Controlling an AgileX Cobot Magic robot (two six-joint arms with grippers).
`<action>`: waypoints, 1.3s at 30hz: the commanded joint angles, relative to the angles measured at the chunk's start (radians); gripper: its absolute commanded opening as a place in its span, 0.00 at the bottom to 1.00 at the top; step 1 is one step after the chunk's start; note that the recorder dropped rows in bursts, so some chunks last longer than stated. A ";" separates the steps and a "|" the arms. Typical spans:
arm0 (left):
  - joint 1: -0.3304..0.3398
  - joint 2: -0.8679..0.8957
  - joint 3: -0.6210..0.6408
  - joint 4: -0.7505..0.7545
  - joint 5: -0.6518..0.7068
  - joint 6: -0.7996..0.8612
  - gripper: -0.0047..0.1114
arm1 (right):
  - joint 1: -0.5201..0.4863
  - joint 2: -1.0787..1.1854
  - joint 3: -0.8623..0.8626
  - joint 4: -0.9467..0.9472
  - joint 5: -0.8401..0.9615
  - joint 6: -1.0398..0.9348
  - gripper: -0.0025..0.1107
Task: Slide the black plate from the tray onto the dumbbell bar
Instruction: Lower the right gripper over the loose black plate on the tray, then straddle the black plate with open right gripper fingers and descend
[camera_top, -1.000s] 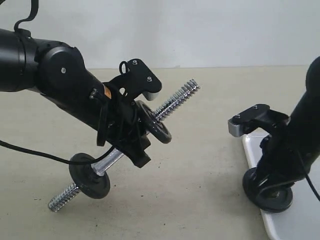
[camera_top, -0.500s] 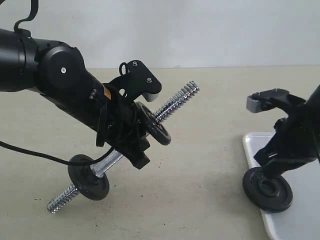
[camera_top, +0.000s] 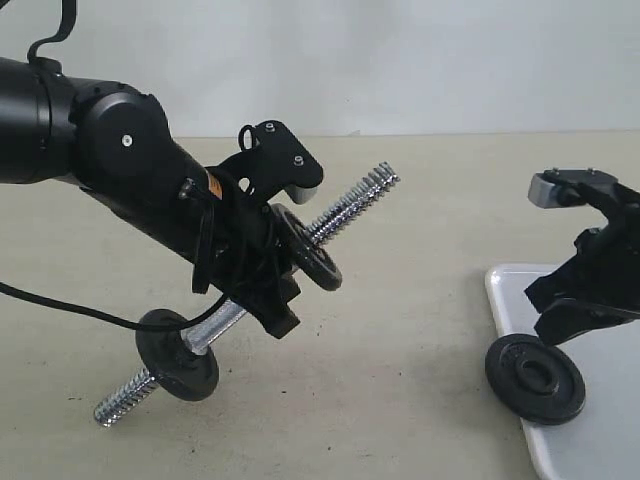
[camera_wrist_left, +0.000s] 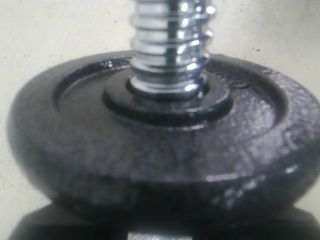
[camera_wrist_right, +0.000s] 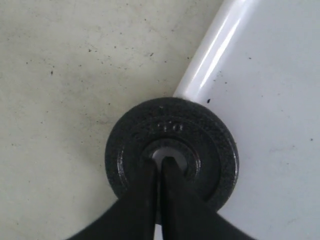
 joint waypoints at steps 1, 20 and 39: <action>-0.001 -0.060 -0.026 -0.037 -0.094 -0.004 0.08 | -0.006 -0.003 0.012 -0.009 -0.029 0.018 0.02; -0.001 -0.060 -0.026 -0.038 -0.092 -0.004 0.08 | -0.006 -0.003 0.012 -0.016 0.002 0.063 0.61; -0.001 -0.060 -0.026 -0.037 -0.083 -0.004 0.08 | -0.006 -0.003 0.012 0.005 -0.061 0.064 0.91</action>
